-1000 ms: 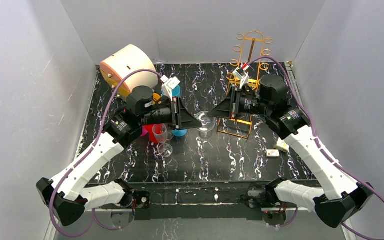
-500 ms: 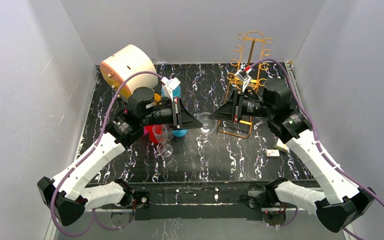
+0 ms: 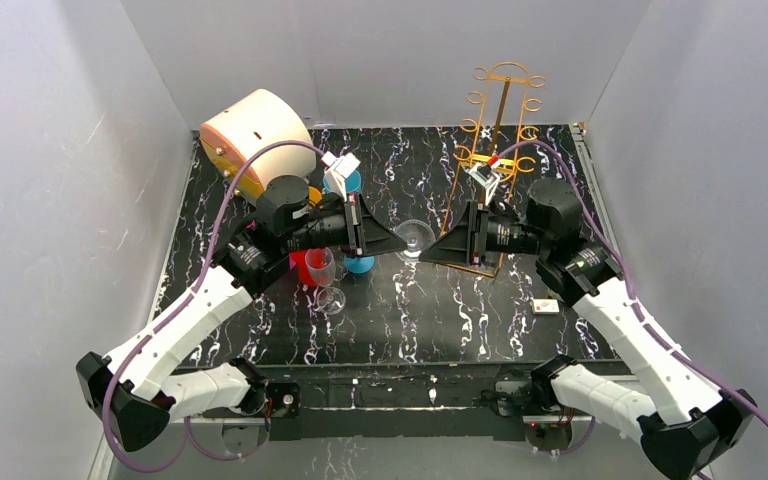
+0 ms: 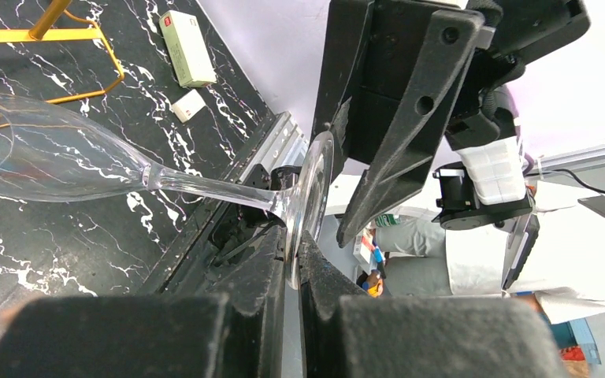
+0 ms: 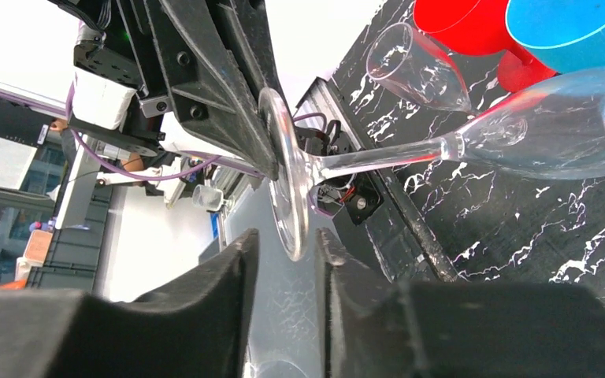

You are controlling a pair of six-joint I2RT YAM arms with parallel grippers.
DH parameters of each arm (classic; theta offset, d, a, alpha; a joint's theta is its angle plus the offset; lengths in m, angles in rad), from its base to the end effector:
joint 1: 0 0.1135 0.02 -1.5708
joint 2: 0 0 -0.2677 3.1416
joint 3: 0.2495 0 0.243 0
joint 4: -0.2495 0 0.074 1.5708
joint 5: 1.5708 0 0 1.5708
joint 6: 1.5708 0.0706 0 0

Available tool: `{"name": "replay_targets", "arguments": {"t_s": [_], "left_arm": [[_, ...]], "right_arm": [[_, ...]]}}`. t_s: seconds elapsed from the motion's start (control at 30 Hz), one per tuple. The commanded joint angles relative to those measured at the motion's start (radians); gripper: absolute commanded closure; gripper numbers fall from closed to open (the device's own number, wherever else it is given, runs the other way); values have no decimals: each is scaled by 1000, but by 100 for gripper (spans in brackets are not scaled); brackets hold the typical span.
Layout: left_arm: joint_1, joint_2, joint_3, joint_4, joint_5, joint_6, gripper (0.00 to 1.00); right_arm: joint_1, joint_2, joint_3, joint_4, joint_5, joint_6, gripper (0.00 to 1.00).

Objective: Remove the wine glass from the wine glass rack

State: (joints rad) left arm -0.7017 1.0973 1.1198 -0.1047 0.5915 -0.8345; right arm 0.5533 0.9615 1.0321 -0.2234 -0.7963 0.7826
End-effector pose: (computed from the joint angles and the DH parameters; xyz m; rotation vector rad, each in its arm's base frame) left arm 0.1763 -0.2006 0.4061 0.3957 1.8824 -1.5909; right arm 0.1601 0.1582 0.3907 -0.4557 1.9323 1.6089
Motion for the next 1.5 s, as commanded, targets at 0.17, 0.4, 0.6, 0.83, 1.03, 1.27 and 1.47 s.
{"name": "replay_targets", "arguments": {"t_s": [0.17, 0.4, 0.6, 0.83, 1.03, 1.27, 1.47], "left_arm": [[-17, -29, -6, 57, 14, 6, 100], [-25, -31, -10, 63, 1, 7, 100], [-27, -33, -7, 63, -7, 10, 100], [-27, -28, -8, 63, 0, 12, 100], [-30, -35, -8, 59, -14, 14, 100], [-29, -37, 61, -105, -88, 83, 25], [-28, -100, 146, -294, -376, 142, 2]], "right_arm": [[8, -38, -92, 263, 9, 135, 63], [32, -27, -131, 360, 31, 169, 70], [36, -48, -167, 402, 52, 156, 77], [38, -61, -198, 445, 60, 155, 85], [38, -118, -236, 493, 98, 106, 99], [39, -161, -292, 511, 73, 28, 99], [38, -202, -392, 646, -96, -132, 99]]}}
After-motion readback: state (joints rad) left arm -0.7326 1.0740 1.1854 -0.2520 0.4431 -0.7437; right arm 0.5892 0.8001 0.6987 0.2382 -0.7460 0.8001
